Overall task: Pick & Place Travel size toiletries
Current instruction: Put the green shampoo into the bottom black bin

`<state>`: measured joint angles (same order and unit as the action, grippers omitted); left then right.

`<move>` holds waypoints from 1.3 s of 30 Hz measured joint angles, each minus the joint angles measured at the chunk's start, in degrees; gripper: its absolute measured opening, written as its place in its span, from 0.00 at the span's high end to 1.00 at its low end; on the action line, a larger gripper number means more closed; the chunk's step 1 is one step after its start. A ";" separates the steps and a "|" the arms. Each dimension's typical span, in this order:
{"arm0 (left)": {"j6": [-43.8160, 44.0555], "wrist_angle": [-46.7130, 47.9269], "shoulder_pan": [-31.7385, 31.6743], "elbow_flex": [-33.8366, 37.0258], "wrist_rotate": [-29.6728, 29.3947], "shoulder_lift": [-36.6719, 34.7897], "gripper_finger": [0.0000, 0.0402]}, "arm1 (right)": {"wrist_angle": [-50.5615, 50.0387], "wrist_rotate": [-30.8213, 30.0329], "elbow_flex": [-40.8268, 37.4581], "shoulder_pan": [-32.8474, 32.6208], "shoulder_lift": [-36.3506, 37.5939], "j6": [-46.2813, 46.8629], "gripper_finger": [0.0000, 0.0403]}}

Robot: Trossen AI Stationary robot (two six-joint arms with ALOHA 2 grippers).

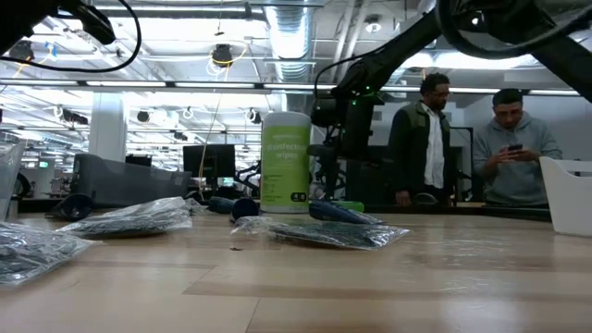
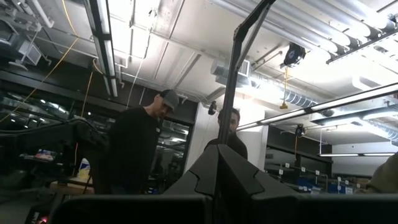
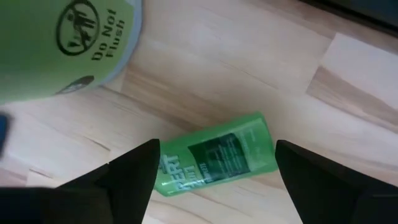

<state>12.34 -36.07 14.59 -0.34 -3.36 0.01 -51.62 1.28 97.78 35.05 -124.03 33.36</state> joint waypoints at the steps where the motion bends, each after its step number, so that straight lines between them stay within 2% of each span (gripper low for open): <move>1: 0.00 0.02 0.00 0.00 0.00 0.00 0.99 | 0.02 -0.01 0.00 0.00 0.00 0.06 0.23; 11: 0.00 0.00 0.00 0.00 0.00 0.00 0.99 | -1.94 -1.29 0.00 -0.11 0.00 2.50 0.23; 22: 0.00 0.00 0.00 0.00 0.00 0.00 0.99 | -8.57 -1.23 -0.66 -0.55 0.00 2.72 0.23; 29: 0.00 0.01 0.00 0.00 0.00 0.00 0.99 | -12.04 -0.75 -0.75 -3.28 0.98 1.58 0.23; 34: 0.00 0.00 0.01 0.00 -0.02 -0.01 0.99 | -9.05 -1.95 -0.63 -4.76 5.46 7.82 0.23; 39: 0.00 0.01 0.01 0.00 0.00 0.00 0.99 | -1.25 -2.78 -0.62 -3.19 4.85 17.39 0.23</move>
<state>12.34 -36.06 14.60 -0.34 -3.36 0.01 -52.87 -1.50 97.16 31.86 -119.18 50.75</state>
